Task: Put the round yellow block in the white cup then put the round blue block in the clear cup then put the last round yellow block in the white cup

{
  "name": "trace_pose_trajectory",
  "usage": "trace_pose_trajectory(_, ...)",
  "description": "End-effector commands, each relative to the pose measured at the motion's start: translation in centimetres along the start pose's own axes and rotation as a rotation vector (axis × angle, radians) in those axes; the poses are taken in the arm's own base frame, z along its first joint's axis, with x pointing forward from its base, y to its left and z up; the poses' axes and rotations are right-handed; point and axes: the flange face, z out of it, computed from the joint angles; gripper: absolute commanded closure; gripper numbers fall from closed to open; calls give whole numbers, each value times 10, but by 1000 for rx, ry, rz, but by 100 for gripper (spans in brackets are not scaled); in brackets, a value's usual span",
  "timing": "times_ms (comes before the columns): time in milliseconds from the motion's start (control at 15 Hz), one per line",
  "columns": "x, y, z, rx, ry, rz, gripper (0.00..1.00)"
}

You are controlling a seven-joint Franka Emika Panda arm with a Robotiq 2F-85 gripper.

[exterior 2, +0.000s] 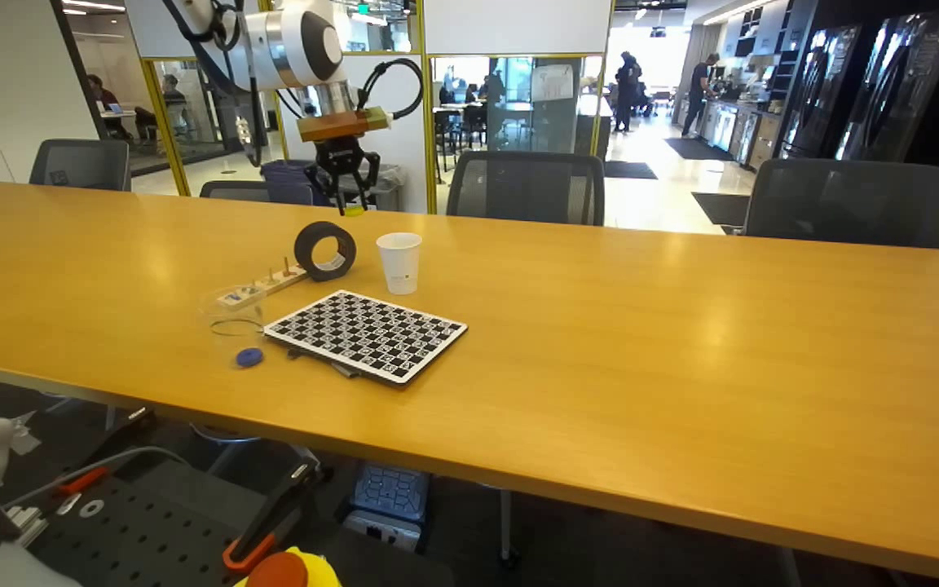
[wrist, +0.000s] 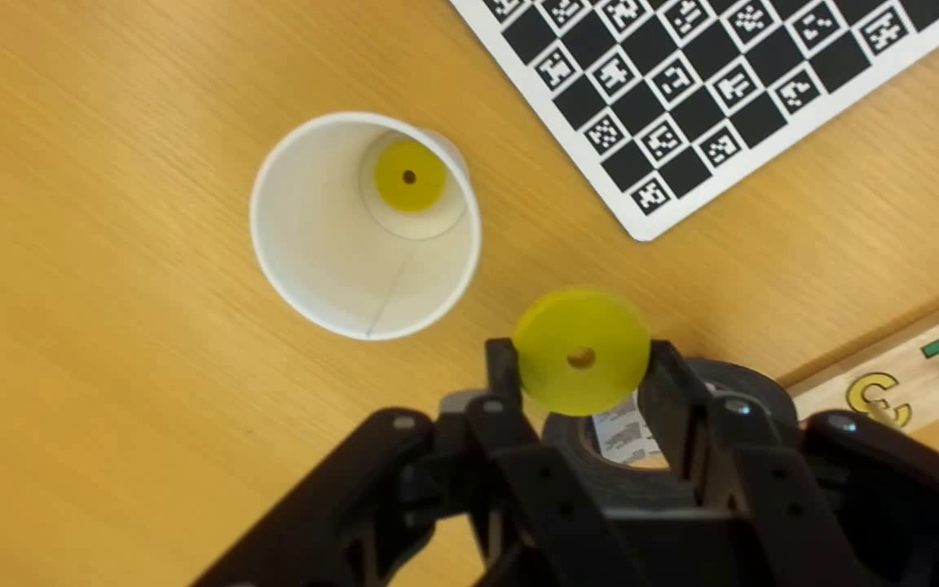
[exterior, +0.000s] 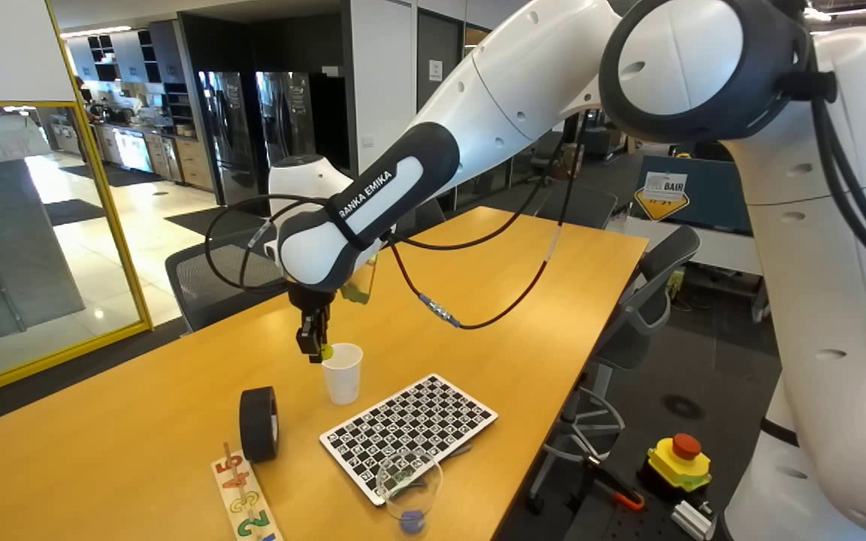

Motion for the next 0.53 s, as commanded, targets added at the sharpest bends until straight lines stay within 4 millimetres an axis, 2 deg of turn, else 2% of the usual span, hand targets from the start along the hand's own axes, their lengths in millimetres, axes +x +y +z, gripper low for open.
trace_pose_trajectory(0,2,38,14,23,-14,21,79)
trace_pose_trajectory(200,-1,62,33,47,-26,39,79)
trace_pose_trajectory(467,-2,81,53,80,-37,55,79)
